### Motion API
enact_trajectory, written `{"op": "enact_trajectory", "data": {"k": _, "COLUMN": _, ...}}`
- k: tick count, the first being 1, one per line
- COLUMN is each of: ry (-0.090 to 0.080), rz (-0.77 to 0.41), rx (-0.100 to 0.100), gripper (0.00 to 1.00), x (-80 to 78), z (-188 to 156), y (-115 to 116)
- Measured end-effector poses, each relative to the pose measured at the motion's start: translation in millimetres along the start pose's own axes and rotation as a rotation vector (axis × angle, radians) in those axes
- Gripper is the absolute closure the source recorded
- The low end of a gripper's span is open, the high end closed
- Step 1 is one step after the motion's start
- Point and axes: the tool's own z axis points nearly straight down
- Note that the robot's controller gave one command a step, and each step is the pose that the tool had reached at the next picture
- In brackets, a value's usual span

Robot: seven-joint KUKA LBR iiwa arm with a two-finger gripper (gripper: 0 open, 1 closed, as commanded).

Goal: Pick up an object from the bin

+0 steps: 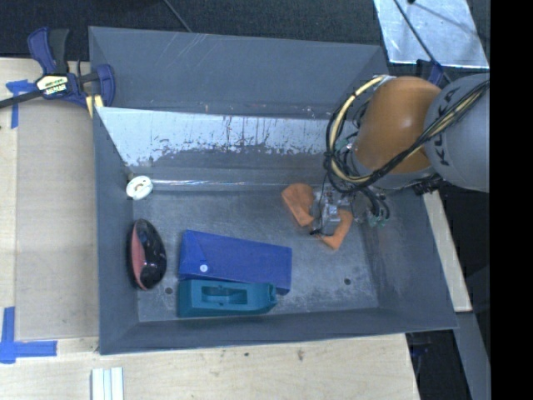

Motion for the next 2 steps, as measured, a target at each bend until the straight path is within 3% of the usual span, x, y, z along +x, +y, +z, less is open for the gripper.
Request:
{"op": "enact_trajectory", "data": {"k": 1, "ry": -0.008, "rz": 0.005, "rx": 0.002, "gripper": 1.00, "x": -14.1, "z": -168.1, "y": -9.2}}
{"op": "enact_trajectory", "data": {"k": 2, "ry": -0.004, "rz": 0.005, "rx": 0.001, "gripper": 1.00, "x": -13.3, "z": -166.2, "y": -9.1}}
